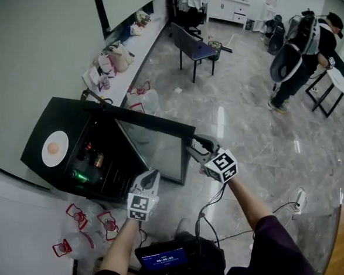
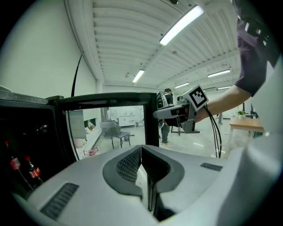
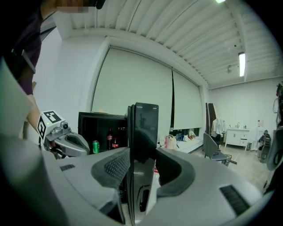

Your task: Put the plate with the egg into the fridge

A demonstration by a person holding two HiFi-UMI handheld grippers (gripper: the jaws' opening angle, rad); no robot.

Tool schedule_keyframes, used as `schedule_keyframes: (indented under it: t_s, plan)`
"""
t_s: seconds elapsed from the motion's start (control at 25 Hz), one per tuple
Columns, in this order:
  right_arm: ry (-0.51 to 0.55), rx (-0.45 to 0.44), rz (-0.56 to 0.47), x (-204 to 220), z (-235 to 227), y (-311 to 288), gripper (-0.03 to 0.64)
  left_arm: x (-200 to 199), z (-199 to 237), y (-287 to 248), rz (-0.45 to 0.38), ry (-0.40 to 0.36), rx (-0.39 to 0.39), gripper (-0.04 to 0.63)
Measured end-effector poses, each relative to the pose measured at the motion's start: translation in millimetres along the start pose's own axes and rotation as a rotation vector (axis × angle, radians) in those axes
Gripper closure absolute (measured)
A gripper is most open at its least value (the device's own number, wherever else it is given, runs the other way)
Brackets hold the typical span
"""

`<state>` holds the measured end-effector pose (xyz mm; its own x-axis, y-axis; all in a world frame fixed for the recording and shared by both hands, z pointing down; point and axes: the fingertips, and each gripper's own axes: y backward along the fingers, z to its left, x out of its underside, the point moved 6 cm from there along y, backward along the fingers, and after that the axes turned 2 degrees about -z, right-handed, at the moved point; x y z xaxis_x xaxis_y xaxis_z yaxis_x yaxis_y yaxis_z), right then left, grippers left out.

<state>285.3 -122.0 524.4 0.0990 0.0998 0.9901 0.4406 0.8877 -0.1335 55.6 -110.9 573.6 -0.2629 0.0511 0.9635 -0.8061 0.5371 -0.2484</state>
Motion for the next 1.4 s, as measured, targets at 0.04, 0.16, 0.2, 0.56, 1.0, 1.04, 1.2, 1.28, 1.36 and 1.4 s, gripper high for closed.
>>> schedule_keyframes:
  t_s: [0.04,0.16,0.2,0.56,1.0,1.04,1.2,1.28,1.36,1.4]
  plan:
    - [-0.001,-0.008,0.003,0.4,-7.9,-3.8,0.428,-4.2,4.1,-4.9,-0.007,0.007,-0.009,0.583]
    - [0.008,-0.015,0.015,1.8,-20.8,-10.6,0.43,-16.4,11.4,-17.0,-0.027,0.024,-0.022,0.584]
    - [0.026,0.007,0.016,0.6,-21.7,-9.6,0.428,-20.7,12.4,-20.0,-0.034,0.029,-0.026,0.584]
    - [0.14,0.198,-0.115,-23.2,84.0,16.3,0.54,-46.7,10.9,-1.1,-0.092,0.034,-0.044,0.583]
    - [0.559,-0.08,-0.188,-69.0,192.6,-52.4,0.608,-99.1,73.5,95.2,0.05,-0.255,-0.016,0.584]
    - [0.628,-0.117,-0.202,-75.8,204.1,-62.9,0.608,-107.3,84.6,105.4,0.074,-0.304,-0.02,0.584]
    - [0.866,-0.241,-0.254,-99.9,253.5,-114.2,0.608,-124.3,142.2,149.0,0.191,-0.438,-0.052,0.584]
    - [0.949,-0.286,-0.261,-108.9,277.5,-146.8,0.609,-120.7,176.6,168.9,0.259,-0.477,-0.074,0.584]
    - [1.027,-0.328,-0.263,-117.0,297.8,-180.1,0.607,-113.7,213.2,186.2,0.326,-0.507,-0.104,0.584]
    - [1.06,-0.345,-0.262,-121.5,306.0,-194.2,0.607,-110.6,231.1,194.6,0.353,-0.511,-0.121,0.584]
